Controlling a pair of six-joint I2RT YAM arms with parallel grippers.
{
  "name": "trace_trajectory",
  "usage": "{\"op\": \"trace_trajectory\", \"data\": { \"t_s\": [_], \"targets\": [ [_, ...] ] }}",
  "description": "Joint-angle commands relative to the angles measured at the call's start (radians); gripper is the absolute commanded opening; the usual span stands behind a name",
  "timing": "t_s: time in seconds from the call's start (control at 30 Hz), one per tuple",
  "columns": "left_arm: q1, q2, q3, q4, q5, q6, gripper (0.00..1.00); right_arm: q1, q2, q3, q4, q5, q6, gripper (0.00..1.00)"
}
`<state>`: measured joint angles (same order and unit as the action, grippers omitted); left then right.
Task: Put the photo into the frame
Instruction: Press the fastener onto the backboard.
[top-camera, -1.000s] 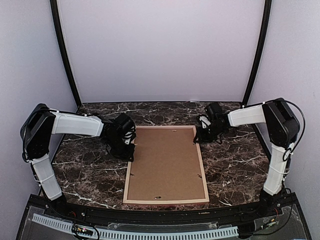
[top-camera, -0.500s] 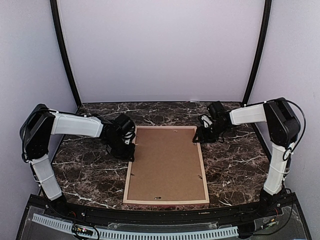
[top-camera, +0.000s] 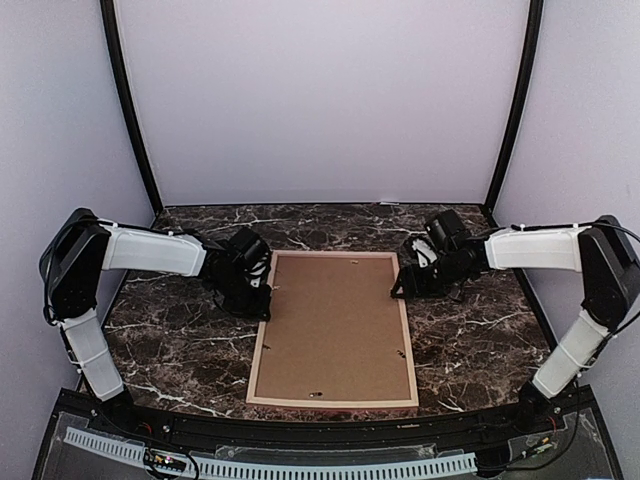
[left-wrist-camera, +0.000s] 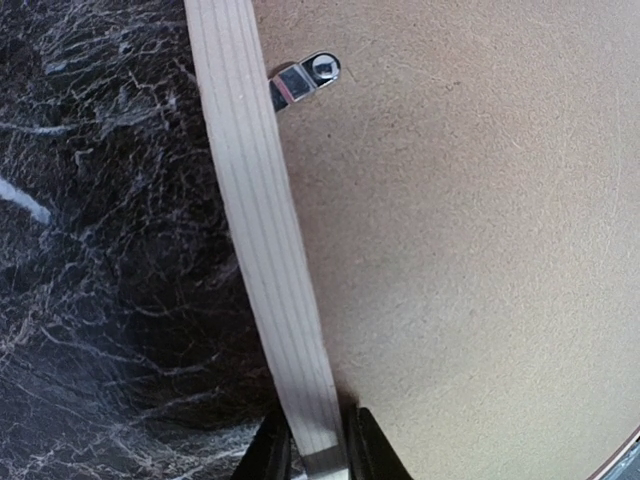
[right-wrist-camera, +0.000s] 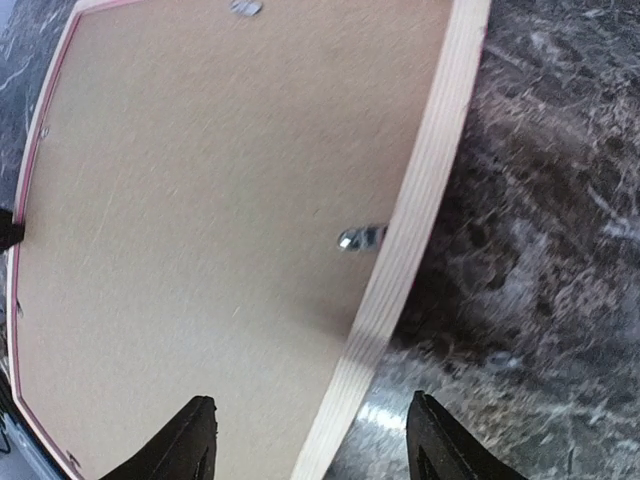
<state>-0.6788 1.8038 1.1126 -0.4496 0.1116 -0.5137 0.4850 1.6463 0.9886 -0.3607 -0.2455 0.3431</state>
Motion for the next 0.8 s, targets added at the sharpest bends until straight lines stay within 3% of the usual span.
{"op": "trace_trajectory", "data": {
  "t_s": [0.0, 0.3, 0.77],
  "targets": [
    [-0.008, -0.010, -0.018, 0.015, -0.016, -0.005, 0.21, 0.079, -0.111, -0.099, -0.036, 0.052, 0.031, 0.66],
    [-0.008, -0.005, -0.006, 0.012, -0.012, -0.009, 0.21, 0.177, -0.220, -0.258, -0.063, 0.080, 0.140, 0.68],
    [-0.008, 0.005, 0.000, 0.004, -0.003, -0.006, 0.21, 0.256, -0.235, -0.293, -0.085, 0.064, 0.130, 0.62]
  ]
}}
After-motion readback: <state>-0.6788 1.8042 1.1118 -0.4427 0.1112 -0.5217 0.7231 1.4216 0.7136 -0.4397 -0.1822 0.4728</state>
